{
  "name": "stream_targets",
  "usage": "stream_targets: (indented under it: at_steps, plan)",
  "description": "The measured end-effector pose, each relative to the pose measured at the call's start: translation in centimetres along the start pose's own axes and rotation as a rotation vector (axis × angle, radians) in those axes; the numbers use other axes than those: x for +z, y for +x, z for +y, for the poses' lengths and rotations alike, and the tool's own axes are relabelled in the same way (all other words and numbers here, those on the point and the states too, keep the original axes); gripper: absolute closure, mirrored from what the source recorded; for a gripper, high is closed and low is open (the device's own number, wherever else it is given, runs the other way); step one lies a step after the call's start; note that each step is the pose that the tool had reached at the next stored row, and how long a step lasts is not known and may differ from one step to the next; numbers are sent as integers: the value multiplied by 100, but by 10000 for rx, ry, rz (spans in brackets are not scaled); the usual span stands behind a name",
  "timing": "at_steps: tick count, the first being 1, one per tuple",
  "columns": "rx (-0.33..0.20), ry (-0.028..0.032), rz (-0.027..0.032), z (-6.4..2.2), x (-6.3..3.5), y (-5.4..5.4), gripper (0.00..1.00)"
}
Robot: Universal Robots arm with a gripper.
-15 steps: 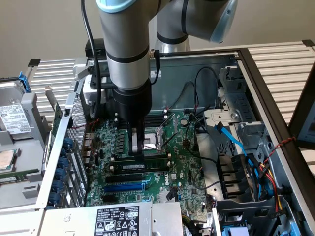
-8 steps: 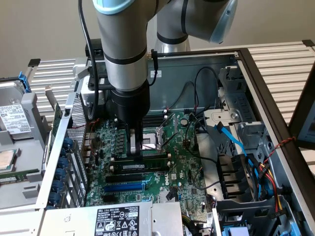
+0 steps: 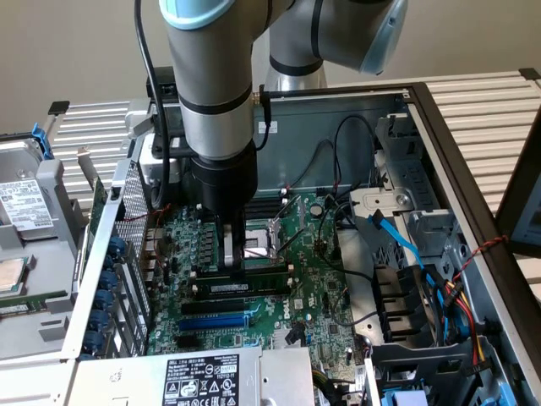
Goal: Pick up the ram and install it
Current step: 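Press down the ram until it locks into place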
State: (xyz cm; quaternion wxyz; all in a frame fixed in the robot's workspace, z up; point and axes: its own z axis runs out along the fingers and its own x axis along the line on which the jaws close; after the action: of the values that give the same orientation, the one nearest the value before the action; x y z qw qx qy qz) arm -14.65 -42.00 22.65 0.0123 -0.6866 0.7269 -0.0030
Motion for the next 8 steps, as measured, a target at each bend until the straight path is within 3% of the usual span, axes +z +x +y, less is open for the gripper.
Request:
stream_targets:
  at_steps: [3, 5, 8]
  plan:
    - [-1, 2, -14, -1, -5, -1, 89]
    - [-1, 8, -57, -4, -55, -1, 89]
    - [1, -10, -50, -4, -132, 1, 89]
